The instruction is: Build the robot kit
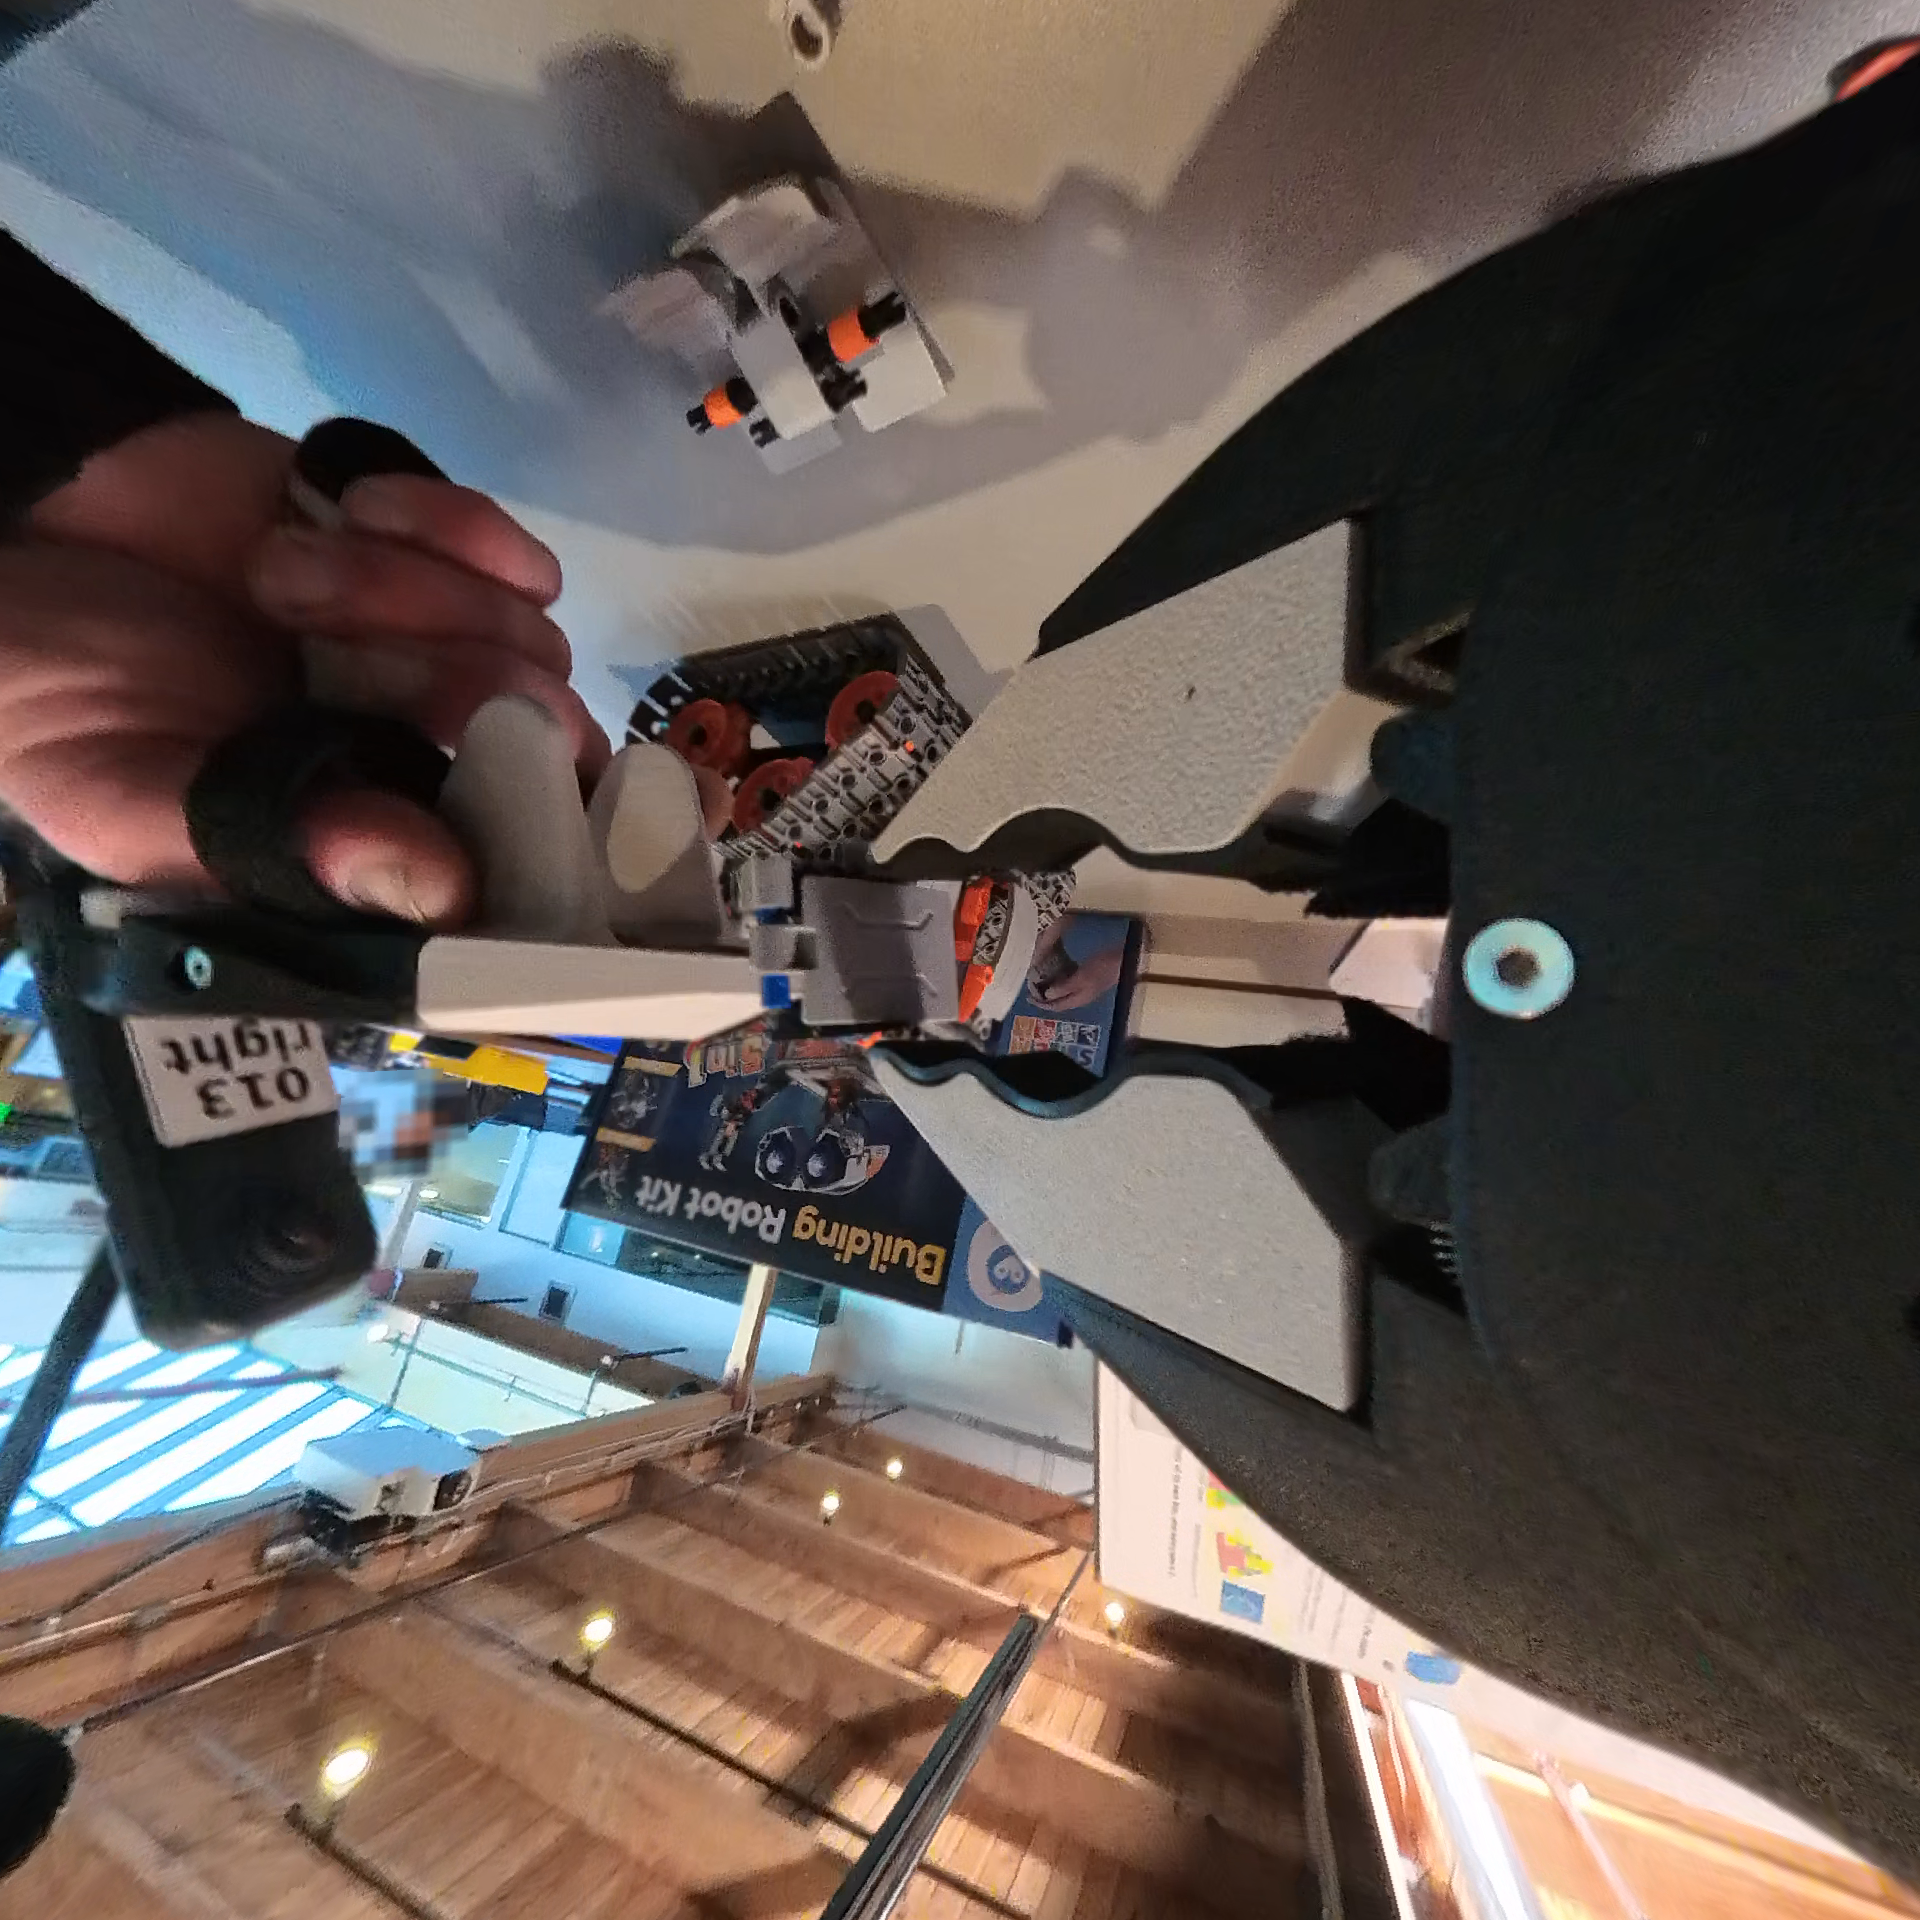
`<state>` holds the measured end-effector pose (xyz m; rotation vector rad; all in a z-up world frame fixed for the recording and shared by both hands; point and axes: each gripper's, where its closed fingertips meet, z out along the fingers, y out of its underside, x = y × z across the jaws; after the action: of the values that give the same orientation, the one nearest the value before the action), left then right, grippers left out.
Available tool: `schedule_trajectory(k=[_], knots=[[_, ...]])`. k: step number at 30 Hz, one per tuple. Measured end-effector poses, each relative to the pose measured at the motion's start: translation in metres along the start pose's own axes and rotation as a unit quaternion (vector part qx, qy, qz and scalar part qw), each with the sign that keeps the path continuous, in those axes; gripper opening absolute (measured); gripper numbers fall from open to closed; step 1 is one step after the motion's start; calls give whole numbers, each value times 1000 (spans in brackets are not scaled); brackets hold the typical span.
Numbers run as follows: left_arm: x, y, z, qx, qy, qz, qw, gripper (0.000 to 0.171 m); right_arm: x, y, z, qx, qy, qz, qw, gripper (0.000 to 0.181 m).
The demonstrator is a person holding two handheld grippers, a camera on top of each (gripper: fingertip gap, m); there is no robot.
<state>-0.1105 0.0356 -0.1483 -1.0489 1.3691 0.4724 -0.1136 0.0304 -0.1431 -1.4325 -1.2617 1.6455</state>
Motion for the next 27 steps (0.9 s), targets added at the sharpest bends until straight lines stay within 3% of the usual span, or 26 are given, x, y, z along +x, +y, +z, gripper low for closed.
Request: schedule_trajectory(k=[6,10,14,20,27], knots=[[-2,4,1,-5,-13,-11,1000,23,4,-4,-1,12,16,4,1000,24],[-6,12,2,-13,4,-86,996,23,12,-11,-13,7,85,-97,992,33],[9,23,6,-38,73,-139,987,23,-1,2,-9,-84,138,-321,933,30],[36,21,6,-41,151,-159,975,23,5,30,7,-198,175,-471,841,27],[54,26,0,-51,213,-186,958,23,10,50,14,-240,144,-492,824,24]])
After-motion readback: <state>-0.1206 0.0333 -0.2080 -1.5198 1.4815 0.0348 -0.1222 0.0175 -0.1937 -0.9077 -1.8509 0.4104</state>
